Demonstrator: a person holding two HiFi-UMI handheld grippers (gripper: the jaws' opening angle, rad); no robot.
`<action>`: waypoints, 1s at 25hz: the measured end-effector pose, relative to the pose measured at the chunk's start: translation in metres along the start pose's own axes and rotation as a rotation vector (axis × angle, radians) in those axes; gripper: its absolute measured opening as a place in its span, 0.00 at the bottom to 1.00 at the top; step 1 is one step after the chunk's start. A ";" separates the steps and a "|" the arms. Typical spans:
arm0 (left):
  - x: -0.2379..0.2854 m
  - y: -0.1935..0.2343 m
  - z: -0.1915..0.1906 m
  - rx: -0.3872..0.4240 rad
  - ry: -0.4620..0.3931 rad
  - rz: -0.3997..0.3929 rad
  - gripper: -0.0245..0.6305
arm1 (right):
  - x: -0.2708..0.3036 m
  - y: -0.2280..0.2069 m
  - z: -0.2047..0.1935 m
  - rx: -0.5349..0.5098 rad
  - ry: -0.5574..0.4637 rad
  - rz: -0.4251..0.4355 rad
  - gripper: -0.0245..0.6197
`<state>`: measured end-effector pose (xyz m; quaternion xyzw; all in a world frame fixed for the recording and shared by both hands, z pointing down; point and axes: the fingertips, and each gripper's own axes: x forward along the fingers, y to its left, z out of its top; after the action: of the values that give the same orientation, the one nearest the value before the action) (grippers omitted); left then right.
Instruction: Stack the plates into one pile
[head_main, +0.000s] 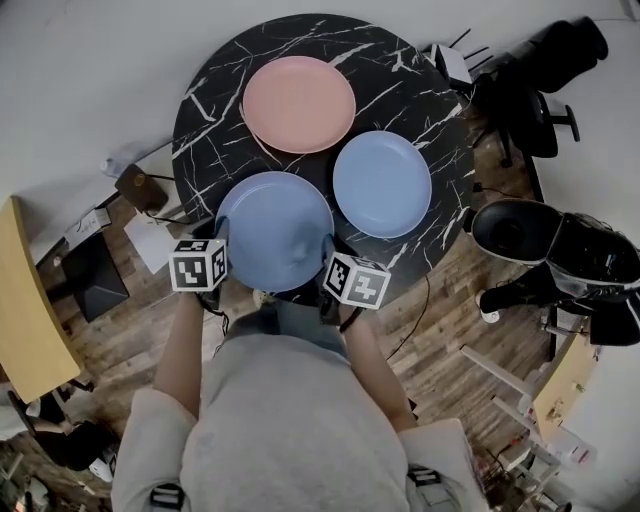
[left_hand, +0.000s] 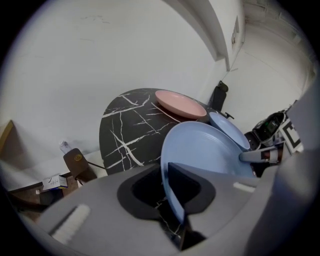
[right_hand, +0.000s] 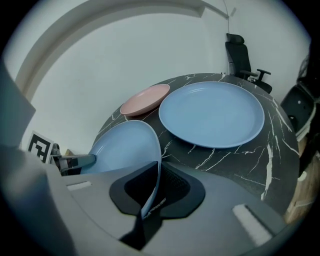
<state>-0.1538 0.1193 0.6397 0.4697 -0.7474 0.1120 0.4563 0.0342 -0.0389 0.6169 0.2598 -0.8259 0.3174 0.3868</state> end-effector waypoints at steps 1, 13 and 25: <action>-0.001 0.001 0.000 -0.006 0.009 -0.001 0.20 | -0.001 0.000 0.001 0.005 -0.001 0.007 0.07; -0.015 -0.037 0.061 0.102 -0.031 -0.088 0.19 | -0.032 -0.012 0.060 -0.026 -0.106 -0.032 0.07; 0.013 -0.103 0.120 0.181 -0.051 -0.206 0.18 | -0.064 -0.067 0.113 0.043 -0.201 -0.075 0.06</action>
<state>-0.1419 -0.0156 0.5557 0.5861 -0.6933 0.1196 0.4019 0.0618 -0.1536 0.5303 0.3295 -0.8431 0.2927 0.3081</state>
